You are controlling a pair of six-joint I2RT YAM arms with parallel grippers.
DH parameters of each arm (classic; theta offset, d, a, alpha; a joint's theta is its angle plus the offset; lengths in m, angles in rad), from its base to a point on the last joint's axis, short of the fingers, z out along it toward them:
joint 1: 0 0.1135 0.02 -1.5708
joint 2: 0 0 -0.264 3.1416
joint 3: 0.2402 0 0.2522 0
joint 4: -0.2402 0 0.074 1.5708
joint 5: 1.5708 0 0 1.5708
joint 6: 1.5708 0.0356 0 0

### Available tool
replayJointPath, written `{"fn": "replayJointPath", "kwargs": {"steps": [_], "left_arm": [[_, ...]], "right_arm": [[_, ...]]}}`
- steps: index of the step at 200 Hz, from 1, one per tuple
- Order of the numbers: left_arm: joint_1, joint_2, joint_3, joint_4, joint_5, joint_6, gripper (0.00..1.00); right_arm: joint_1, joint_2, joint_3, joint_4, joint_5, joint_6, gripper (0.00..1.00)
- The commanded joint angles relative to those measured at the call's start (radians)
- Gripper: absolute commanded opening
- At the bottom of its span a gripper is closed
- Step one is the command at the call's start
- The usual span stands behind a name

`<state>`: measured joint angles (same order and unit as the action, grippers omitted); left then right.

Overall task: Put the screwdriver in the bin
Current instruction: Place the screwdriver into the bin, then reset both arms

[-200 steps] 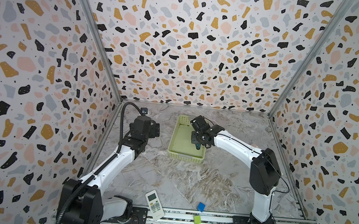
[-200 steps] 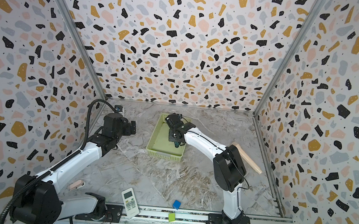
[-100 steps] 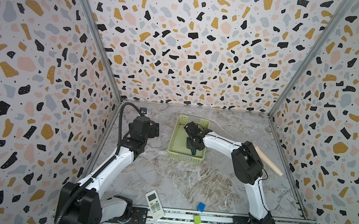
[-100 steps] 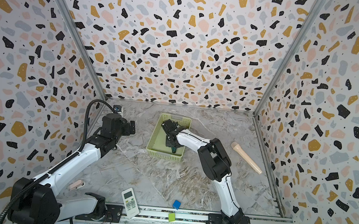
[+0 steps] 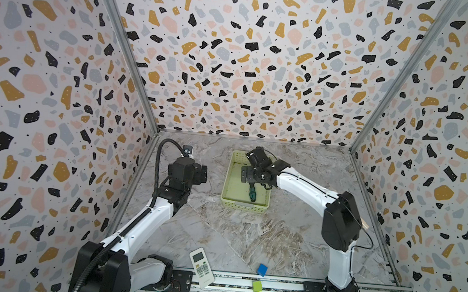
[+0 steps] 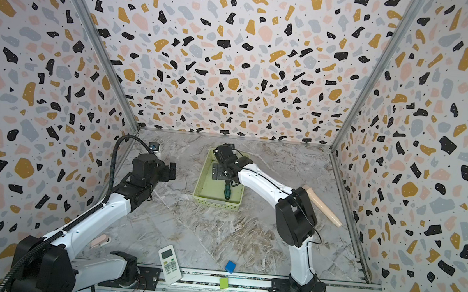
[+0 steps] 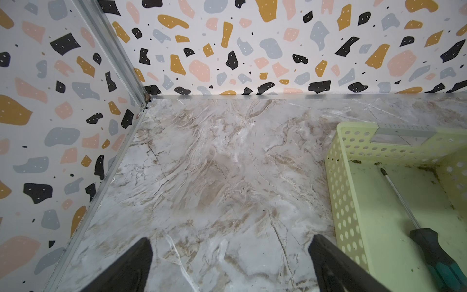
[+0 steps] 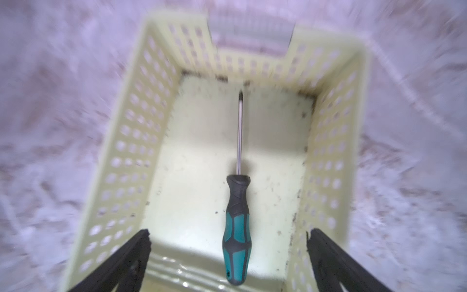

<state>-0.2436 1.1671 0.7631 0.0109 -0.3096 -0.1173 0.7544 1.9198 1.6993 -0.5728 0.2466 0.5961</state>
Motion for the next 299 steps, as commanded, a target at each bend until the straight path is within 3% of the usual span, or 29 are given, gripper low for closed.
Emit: {"fn": "replayJointPath", "kwargs": {"steps": [1,36,70,102,120,139,182,205,223,256,299], "left_arm": [[-0.003,-0.037,-0.021,0.076,0.006,0.053,1.0],[-0.003,-0.114,-0.144,0.298,-0.039,0.105,0.99],[-0.003,-0.168,-0.339,0.568,-0.104,0.114,1.0],[-0.003,-0.182,-0.465,0.684,-0.207,0.116,1.0],[-0.003,-0.209,-0.543,0.757,-0.265,0.116,0.99],[-0.002,-0.215,-0.613,0.833,-0.281,0.132,1.0],[0.005,-0.09,-0.699,1.049,-0.316,0.151,1.0],[0.042,-0.011,-0.668,1.097,-0.273,0.148,0.99],[0.109,0.045,-0.645,1.119,-0.143,0.096,1.0],[0.129,0.239,-0.629,1.267,-0.066,0.098,1.0],[0.141,0.233,-0.598,1.196,-0.025,0.103,1.0]], "right_arm": [[-0.041,-0.183,-0.003,-0.02,0.045,-0.049,0.99],[-0.172,-0.417,-0.246,0.078,0.032,-0.105,0.99],[-0.352,-0.633,-0.652,0.351,-0.007,-0.28,0.99],[-0.439,-0.785,-1.094,0.881,0.025,-0.541,0.99],[-0.486,-0.829,-1.308,1.208,0.015,-0.582,0.99],[-0.561,-0.791,-1.448,1.472,-0.087,-0.613,0.99],[-0.645,-0.612,-1.465,1.615,-0.18,-0.64,0.99],[-0.656,-0.52,-1.474,1.718,-0.224,-0.644,0.99],[-0.661,-0.448,-1.493,1.811,-0.275,-0.662,0.99],[-0.671,-0.437,-1.514,1.851,-0.272,-0.648,0.99],[-0.693,-0.431,-1.482,1.8,-0.285,-0.626,0.99]]}}
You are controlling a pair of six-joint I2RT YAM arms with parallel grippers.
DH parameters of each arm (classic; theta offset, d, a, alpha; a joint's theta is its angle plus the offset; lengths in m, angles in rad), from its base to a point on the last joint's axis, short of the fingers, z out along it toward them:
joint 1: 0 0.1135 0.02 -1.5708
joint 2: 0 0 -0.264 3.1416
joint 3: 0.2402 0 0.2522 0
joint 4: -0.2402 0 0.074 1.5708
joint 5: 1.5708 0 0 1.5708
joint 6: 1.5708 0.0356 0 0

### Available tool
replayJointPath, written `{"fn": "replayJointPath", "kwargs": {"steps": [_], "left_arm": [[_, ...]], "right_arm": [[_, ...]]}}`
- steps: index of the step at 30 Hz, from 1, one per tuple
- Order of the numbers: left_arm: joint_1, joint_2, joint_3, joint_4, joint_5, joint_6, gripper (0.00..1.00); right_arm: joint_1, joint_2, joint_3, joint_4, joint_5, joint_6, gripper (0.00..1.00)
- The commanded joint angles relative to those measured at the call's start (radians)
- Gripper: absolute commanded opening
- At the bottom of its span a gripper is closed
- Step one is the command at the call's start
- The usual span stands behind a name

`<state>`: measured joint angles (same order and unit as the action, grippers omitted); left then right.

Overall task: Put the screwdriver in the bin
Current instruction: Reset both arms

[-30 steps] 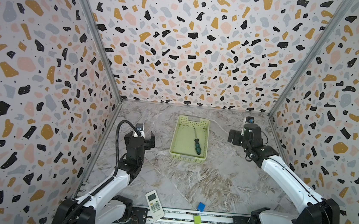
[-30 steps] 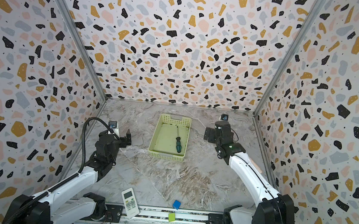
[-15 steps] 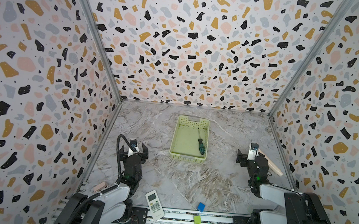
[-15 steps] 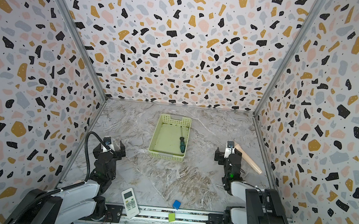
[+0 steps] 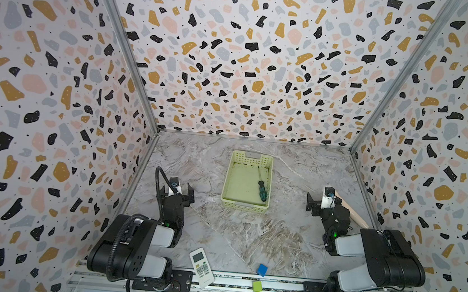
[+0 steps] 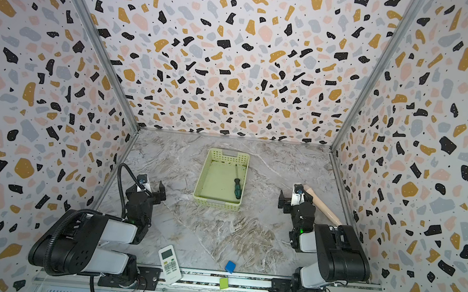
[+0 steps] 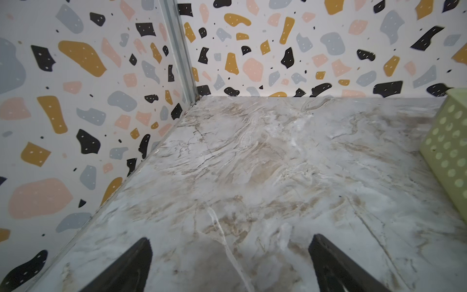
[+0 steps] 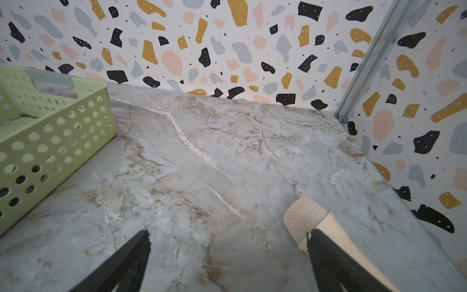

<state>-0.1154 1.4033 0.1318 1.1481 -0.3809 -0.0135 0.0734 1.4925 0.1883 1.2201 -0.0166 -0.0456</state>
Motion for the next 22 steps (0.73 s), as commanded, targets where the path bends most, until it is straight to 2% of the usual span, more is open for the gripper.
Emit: {"fn": "replayJointPath", "kwargs": {"steps": [1,22], "left_arm": [[0.013,-0.004,0.034,0.056,0.047,-0.001,1.0],[0.016,-0.007,0.034,0.049,0.042,-0.007,1.0]], "right_arm": [[-0.012,-0.003,0.028,0.007,-0.022,0.016,0.99],[-0.007,-0.01,0.01,0.034,-0.023,0.007,0.99]]}}
